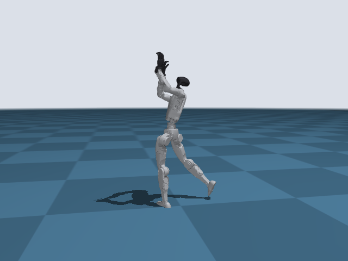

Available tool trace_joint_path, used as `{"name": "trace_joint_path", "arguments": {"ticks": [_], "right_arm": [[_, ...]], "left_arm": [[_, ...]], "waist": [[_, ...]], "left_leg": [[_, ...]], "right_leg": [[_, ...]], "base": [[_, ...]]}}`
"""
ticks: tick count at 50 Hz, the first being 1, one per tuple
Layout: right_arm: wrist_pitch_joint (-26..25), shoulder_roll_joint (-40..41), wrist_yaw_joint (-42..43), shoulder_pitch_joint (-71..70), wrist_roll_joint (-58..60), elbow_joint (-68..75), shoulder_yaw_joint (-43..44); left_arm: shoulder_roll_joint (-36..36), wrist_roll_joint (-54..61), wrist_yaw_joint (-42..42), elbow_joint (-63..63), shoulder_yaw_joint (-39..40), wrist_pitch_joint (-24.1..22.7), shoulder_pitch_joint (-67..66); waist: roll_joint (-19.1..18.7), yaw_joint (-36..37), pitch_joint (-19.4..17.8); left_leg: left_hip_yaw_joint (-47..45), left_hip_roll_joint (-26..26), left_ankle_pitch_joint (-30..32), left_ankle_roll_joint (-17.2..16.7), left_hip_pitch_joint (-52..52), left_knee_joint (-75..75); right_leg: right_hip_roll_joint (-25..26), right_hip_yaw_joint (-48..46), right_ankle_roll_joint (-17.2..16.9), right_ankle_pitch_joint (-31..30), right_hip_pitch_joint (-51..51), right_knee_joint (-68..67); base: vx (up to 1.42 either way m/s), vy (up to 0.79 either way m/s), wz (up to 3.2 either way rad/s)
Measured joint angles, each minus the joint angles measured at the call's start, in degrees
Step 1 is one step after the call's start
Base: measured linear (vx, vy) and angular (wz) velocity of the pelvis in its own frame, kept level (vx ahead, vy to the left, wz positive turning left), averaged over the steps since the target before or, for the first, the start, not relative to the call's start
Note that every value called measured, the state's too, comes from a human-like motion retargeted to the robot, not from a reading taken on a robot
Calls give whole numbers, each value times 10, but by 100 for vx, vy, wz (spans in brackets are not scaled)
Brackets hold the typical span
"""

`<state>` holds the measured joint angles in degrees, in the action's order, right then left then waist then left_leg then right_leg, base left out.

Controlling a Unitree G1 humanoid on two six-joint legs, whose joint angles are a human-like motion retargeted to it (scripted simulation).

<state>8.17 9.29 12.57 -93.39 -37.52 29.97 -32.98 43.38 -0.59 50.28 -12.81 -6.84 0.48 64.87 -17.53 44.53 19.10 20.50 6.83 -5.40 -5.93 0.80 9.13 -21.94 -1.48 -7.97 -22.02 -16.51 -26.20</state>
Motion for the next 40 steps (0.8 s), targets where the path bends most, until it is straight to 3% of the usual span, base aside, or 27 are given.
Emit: {"name": "trace_joint_path", "arguments": {"ticks": [3,6,7,8,9,10,13,15,18,23,31,35,40], "right_arm": [[3,25,0,-70,71,-32,4],[25,57,21,-90,75,-68,18],[22,60,38,-93,114,-75,18],[-19,41,56,-104,273,-66,7],[-3,52,55,-83,226,-85,7],[42,77,45,-45,77,-119,13],[41,60,40,15,83,-115,6],[8,45,-5,77,75,-114,-10],[19,6,29,170,88,-99,-13],[6,-31,53,349,67,-71,-38],[-32,-55,104,564,103,-28,-39],[-55,-68,134,627,109,17,-28],[-61,-73,144,660,90,82,-20]], "left_arm": [[74,-39,13,62,36,0,20],[122,-64,12,107,61,-13,18],[131,-74,13,120,70,-17,10],[135,-88,11,131,83,-13,-6],[134,-91,11,140,90,-16,-22],[129,-86,11,147,94,-22,-36],[86,-72,5,146,91,-34,-87],[42,-46,-13,140,83,-40,-128],[-42,-4,-36,117,49,-56,-176],[-162,87,-72,64,-12,-83,-276],[-291,272,-114,-23,-97,-121,-436],[-342,354,-143,-97,-159,-115,-457],[-360,369,-162,-178,-222,-95,-448]], "waist": [[42,-26,-20],[63,-46,-40],[69,-52,-49],[76,-57,-64],[84,-63,-80],[91,-69,-97],[105,-79,-138],[110,-83,-159],[125,-74,-193],[159,-81,-232],[199,-164,-279],[197,-216,-298],[191,-288,-319]], "left_leg": [[2,-17,7,-14,1,-39],[-6,-49,6,-70,1,-65],[-11,-57,5,-89,0,-71],[-21,-57,5,-90,0,-75],[-32,-52,4,-91,-2,-76],[-43,-45,2,-91,-4,-75],[-75,-61,-6,-91,2,-70],[-99,-86,-16,-91,14,-58],[-146,-113,-32,-83,32,-36],[-236,-139,-50,-56,72,4],[-366,-163,-59,-29,85,27],[-414,-176,-56,-16,66,21],[-454,-192,-51,0,46,22]], "right_leg": [[7,3,-4,-5,17,7],[10,-36,6,16,33,2],[7,-55,11,28,37,-3],[-4,-75,17,45,41,-9],[-18,-95,20,63,42,-13],[-33,-117,21,82,40,-16],[-46,-197,47,148,43,-19],[-37,-252,70,195,48,-15],[-24,-327,83,253,52,17],[-1,-406,73,306,73,111],[13,-344,25,326,126,215],[25,-294,23,325,137,245],[38,-250,36,324,148,255]], "base": [[8,-4,-1],[0,-7,-49],[-5,-6,-70],[-6,-2,-76],[-7,2,-81],[-9,0,-87],[-15,-13,-103],[-20,-25,-129],[-22,-22,-156],[-23,-18,-173],[-19,-16,-143],[-14,-14,-101],[-11,-14,-73]]}}
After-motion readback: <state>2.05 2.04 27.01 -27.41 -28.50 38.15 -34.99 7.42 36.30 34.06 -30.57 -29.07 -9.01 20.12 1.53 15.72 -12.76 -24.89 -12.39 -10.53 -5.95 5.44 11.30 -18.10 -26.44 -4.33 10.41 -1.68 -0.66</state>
